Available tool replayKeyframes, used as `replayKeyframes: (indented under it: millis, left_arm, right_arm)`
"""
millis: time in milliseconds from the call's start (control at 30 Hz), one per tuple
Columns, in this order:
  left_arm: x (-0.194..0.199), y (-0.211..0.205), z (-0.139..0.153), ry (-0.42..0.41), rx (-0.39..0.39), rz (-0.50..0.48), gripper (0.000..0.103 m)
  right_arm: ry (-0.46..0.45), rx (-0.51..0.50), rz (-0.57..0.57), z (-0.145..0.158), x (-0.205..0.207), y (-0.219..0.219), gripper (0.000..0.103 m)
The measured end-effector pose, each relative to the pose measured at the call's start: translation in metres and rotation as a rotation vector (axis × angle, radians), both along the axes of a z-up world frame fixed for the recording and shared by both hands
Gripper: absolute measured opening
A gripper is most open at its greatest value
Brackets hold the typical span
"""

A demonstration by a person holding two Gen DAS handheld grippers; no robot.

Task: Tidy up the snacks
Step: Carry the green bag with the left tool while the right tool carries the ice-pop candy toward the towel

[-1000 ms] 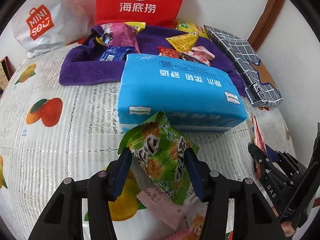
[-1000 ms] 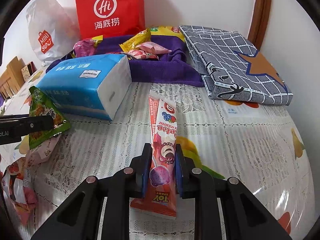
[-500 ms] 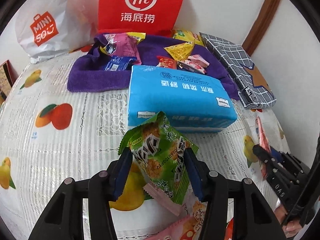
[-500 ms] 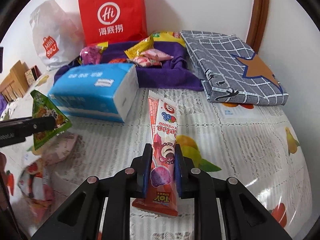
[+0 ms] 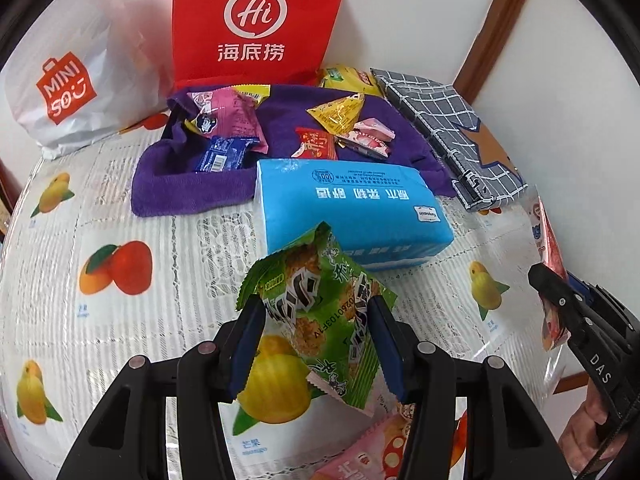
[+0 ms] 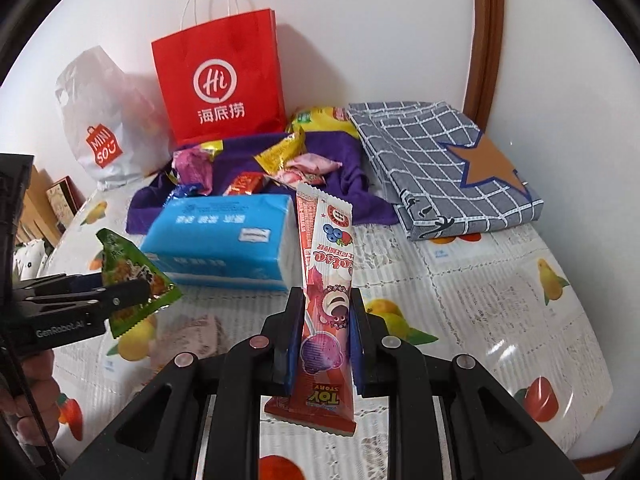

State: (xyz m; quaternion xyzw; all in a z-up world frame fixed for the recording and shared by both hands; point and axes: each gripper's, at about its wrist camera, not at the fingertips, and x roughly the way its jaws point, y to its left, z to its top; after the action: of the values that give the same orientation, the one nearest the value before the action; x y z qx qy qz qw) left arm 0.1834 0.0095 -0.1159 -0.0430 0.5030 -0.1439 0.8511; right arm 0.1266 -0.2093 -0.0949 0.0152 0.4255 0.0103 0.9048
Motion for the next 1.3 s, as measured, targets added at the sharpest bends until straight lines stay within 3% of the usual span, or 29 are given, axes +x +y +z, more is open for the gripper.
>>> replayKeyframes:
  millis: [367,867,1300]
  left_arm:
    - [-0.004,0.008,0.015,-0.031,-0.013,-0.024,0.050]
    - [-0.006,0.018,0.064,-0.118,-0.041,0.085,0.050]
    - [-0.001,0.032,0.079,-0.141,-0.032,0.136,0.050]
  right_arm:
    - [0.025,0.014,-0.042,-0.001,0.001,0.002,0.021]
    - [-0.028,0.005,0.056,0.036,0.024,0.005,0.020]
    - [-0.028,0.017,0.085,0.042,0.045,0.012,0.020]
